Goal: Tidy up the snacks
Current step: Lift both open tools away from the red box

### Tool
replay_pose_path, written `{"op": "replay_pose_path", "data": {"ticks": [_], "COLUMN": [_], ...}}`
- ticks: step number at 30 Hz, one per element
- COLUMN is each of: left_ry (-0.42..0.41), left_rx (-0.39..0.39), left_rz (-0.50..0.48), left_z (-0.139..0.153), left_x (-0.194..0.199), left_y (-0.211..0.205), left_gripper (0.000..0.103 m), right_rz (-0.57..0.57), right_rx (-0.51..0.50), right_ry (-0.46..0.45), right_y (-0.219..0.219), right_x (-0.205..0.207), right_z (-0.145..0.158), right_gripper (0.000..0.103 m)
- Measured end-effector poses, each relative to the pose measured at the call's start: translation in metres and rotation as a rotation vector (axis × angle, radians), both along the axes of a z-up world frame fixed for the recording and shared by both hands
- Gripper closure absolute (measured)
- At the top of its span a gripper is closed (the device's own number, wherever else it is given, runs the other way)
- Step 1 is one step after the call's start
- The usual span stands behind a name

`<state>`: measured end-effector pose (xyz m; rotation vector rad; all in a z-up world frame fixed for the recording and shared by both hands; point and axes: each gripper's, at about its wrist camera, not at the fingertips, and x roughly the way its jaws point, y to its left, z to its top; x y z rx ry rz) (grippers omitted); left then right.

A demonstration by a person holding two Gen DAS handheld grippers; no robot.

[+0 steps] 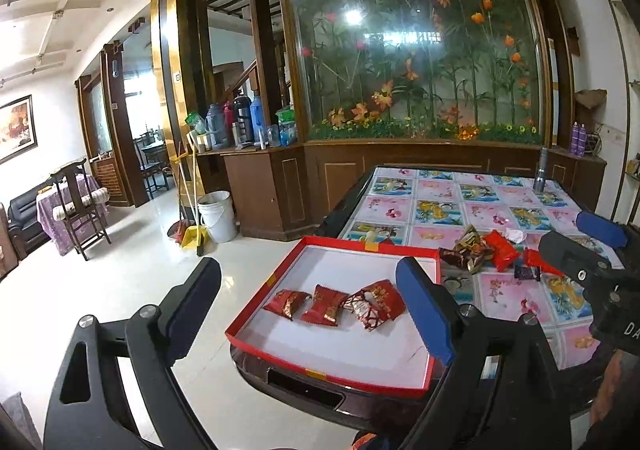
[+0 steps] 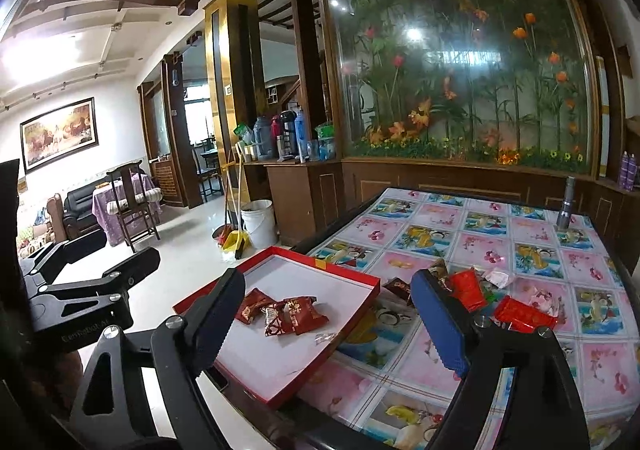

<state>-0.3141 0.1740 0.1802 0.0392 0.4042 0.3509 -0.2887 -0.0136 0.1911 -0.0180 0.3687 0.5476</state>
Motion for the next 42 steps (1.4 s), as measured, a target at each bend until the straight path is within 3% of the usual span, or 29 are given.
{"op": "replay_pose_path", "data": {"ticks": [13,33,38,42], "left_ry": [0.043,0.026,0.020,0.050], "left_rx": [0.029,0.016,0.012,0.016], "left_rz": [-0.010,0.019,-0.017,-0.098], "left_z": [-0.007,-0.007,-0.011,-0.020], "left_x": [0.012,0.006,0.008,0.026], "left_y": [-0.008,0.006,0.002,-0.014], "left_gripper": [0.013,0.013,0.013,0.013], "right_rz": [-0.025,-0.033,-0.085,-0.205], "right_rx": [0.005,0.003,-0.052,-0.105], "right_ry": [0.004,-0.024,-0.080,-0.085], "right_y": [-0.002,-0.007,-0.025,-0.076], "right_x": [0.002,-0.002,-0.002,0.018], "right_z": [-0.003,0.002,0.009,0.006], "right_gripper": [0.017,0.017,0.016,0.008]}}
